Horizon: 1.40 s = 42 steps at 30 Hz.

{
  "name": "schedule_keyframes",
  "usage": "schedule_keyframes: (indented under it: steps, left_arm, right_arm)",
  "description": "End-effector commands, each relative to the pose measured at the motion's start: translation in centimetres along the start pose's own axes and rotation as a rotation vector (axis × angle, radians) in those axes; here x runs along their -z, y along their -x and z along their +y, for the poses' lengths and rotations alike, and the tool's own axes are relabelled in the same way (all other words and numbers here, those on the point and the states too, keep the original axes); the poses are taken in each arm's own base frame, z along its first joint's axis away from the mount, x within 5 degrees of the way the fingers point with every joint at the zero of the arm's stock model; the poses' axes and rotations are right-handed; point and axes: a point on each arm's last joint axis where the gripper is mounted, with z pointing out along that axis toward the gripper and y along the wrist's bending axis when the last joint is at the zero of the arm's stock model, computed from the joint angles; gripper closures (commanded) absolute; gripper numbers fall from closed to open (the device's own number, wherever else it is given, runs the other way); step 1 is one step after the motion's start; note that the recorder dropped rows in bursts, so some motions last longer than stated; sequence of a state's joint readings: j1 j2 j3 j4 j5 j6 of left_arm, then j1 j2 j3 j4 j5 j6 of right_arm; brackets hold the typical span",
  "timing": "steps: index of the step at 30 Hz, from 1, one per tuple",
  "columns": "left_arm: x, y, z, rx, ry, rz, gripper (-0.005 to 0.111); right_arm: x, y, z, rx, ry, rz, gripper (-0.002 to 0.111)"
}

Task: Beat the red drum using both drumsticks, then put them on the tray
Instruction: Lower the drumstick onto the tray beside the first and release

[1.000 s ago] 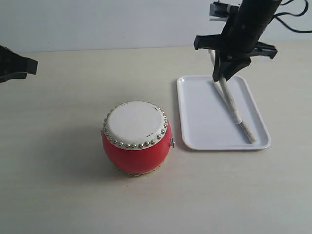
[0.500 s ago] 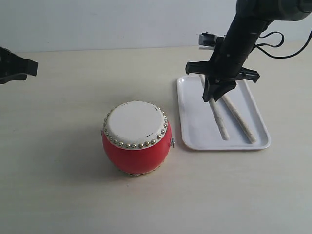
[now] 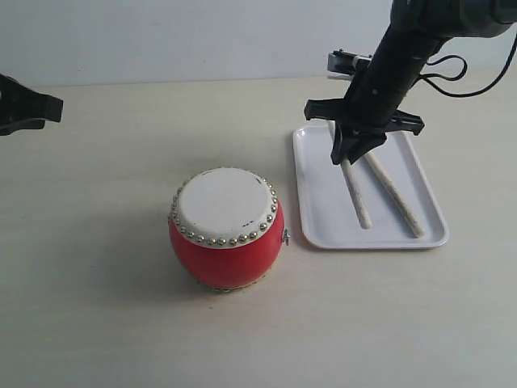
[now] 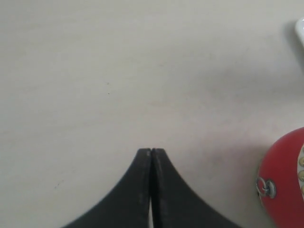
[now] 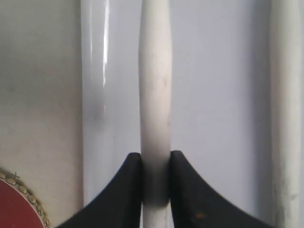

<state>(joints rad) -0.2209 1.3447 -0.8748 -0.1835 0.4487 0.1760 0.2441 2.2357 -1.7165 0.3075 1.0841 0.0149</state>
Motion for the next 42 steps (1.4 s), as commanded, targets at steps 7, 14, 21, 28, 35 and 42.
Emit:
schedule_keyframes:
  steps: [7, 14, 21, 28, 35, 42]
  left_arm:
    - [0.2, 0.1, 0.0, 0.009, -0.002, -0.023, 0.107]
    - [0.2, 0.1, 0.0, 0.009, -0.002, -0.023, 0.107]
    - [0.2, 0.2, 0.0, 0.010, 0.000, -0.030, 0.107]
    - [0.2, 0.2, 0.0, 0.010, 0.000, -0.030, 0.107]
    - [0.2, 0.2, 0.0, 0.010, 0.000, -0.030, 0.107]
    - [0.2, 0.2, 0.0, 0.010, 0.000, -0.030, 0.107]
  right_arm:
    - [-1.9, 0.1, 0.4, 0.027, -0.002, 0.000, 0.108]
    - [-2.1, 0.7, 0.4, 0.023, -0.006, -0.075, 0.108]
    - [-2.3, 0.6, 0.4, 0.021, -0.004, -0.065, 0.108]
    - [-2.7, 0.4, 0.2, 0.020, -0.009, -0.039, 0.108]
    - [-2.7, 0.2, 0.2, 0.045, -0.015, -0.009, 0.108]
    - [-2.8, 0.2, 0.1, 0.051, -0.019, -0.008, 0.106]
